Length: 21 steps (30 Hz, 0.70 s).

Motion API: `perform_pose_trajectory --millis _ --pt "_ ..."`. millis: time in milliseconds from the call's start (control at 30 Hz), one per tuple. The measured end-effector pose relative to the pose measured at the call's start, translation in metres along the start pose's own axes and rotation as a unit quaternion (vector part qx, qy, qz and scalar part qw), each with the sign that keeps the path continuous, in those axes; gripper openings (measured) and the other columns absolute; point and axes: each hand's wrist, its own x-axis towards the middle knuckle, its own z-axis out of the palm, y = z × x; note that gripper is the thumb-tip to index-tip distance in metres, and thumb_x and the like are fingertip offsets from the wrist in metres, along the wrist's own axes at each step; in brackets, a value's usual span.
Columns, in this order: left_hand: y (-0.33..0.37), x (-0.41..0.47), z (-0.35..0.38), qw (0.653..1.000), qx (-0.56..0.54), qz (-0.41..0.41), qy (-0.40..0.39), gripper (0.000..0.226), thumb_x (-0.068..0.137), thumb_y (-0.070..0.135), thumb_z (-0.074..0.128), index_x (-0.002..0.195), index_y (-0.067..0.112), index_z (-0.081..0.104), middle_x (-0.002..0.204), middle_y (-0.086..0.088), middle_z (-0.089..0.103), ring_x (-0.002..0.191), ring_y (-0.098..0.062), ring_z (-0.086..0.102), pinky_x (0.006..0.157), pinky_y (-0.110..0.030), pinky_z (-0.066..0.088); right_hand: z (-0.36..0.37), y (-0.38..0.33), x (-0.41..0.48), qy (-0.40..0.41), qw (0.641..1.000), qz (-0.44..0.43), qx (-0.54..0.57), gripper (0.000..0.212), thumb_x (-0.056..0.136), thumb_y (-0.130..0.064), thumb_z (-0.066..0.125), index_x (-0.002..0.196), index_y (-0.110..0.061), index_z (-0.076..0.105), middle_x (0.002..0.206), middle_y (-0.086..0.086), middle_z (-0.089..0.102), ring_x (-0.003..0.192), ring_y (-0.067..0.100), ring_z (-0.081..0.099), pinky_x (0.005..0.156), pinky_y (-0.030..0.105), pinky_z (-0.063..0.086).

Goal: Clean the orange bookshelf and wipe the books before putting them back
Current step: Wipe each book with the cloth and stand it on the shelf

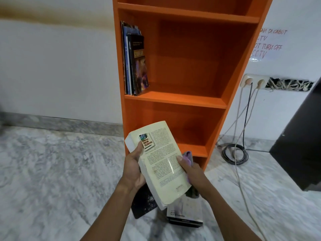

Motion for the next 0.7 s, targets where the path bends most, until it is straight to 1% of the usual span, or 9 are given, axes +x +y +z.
perform_pose_trajectory --millis 67,133,233,333,400,467,533,600,700 --pt "0.003 0.005 -0.007 1.000 -0.009 -0.001 0.002 0.051 0.100 0.034 0.052 0.142 0.005 0.054 0.140 -0.024 0.057 0.125 -0.043 0.056 0.106 -0.061 0.044 -0.012 0.006 -0.003 -0.103 0.989 0.017 0.107 0.040 0.095 -0.029 0.068 0.127 -0.006 0.064 0.123 0.013 0.073 0.111 0.027 0.071 0.092 0.040 0.057" --pt "0.006 0.011 -0.010 1.000 0.001 -0.004 0.007 0.051 0.100 0.034 0.053 0.143 0.006 0.054 0.142 -0.024 0.056 0.129 -0.045 0.053 0.109 -0.063 0.040 -0.021 0.009 -0.003 -0.155 0.973 0.035 0.168 0.048 0.089 -0.016 0.072 0.133 -0.003 0.059 0.133 0.021 0.065 0.120 0.040 0.064 0.101 0.051 0.053" --pt "0.009 0.015 0.002 0.997 0.075 -0.001 0.035 0.046 0.100 0.036 0.054 0.136 0.009 0.061 0.134 -0.022 0.063 0.125 -0.042 0.059 0.109 -0.063 0.041 -0.024 0.009 0.005 -0.104 0.984 0.025 0.141 0.055 0.078 -0.020 0.083 0.128 -0.005 0.065 0.127 0.023 0.068 0.115 0.044 0.066 0.102 0.058 0.051" --pt "0.000 0.017 0.022 0.958 0.254 0.032 0.128 0.035 0.095 0.038 0.065 0.122 0.016 0.069 0.112 -0.005 0.076 0.101 -0.024 0.073 0.073 -0.036 0.059 -0.010 0.000 0.005 -0.011 0.998 -0.057 0.039 0.038 0.077 -0.036 0.088 0.108 -0.018 0.076 0.108 0.038 0.067 0.096 0.060 0.062 0.082 0.072 0.051" --pt "-0.011 0.014 0.036 0.944 0.278 0.049 0.172 0.041 0.090 0.034 0.074 0.126 0.018 0.062 0.111 0.000 0.075 0.095 -0.017 0.072 0.053 -0.021 0.055 0.005 -0.006 0.003 0.057 0.988 -0.122 -0.080 0.010 0.085 -0.031 0.082 0.088 -0.028 0.072 0.078 0.025 0.067 0.074 0.043 0.065 0.066 0.059 0.055" --pt "-0.022 0.013 0.050 0.958 0.240 0.016 0.159 0.046 0.087 0.035 0.076 0.126 0.019 0.057 0.113 -0.004 0.073 0.089 -0.018 0.070 0.043 -0.021 0.053 0.020 -0.010 -0.003 0.134 0.949 -0.190 -0.211 0.024 0.085 -0.036 0.072 0.073 -0.038 0.053 0.056 -0.003 0.050 0.049 0.012 0.048 0.051 0.040 0.047" --pt "-0.023 0.014 0.057 0.973 0.174 -0.013 0.149 0.060 0.081 0.037 0.081 0.128 0.015 0.050 0.103 -0.010 0.072 0.079 -0.021 0.071 0.049 -0.029 0.056 0.034 -0.011 -0.012 0.168 0.904 -0.263 -0.294 0.021 0.076 -0.043 0.063 0.070 -0.042 0.043 0.055 -0.009 0.045 0.049 0.009 0.045 0.045 0.020 0.032" --pt "-0.022 0.021 0.051 0.983 0.100 -0.016 0.152 0.062 0.079 0.032 0.084 0.124 0.007 0.051 0.081 -0.009 0.069 0.065 -0.021 0.071 0.056 -0.032 0.058 0.041 -0.006 -0.015 0.173 0.873 -0.295 -0.346 0.019 0.070 -0.032 0.066 0.077 -0.038 0.050 0.062 -0.011 0.049 0.054 0.007 0.048 0.047 0.019 0.036" --pt "-0.020 0.012 0.044 0.989 0.081 -0.009 0.120 0.014 0.095 0.018 0.066 0.095 0.004 0.067 0.063 -0.003 0.070 0.060 -0.019 0.070 0.061 -0.033 0.060 0.044 0.000 -0.016 0.129 0.849 -0.287 -0.425 0.054 0.066 -0.025 0.062 0.118 -0.038 0.057 0.090 -0.008 0.063 0.075 0.016 0.059 0.055 0.036 0.050"
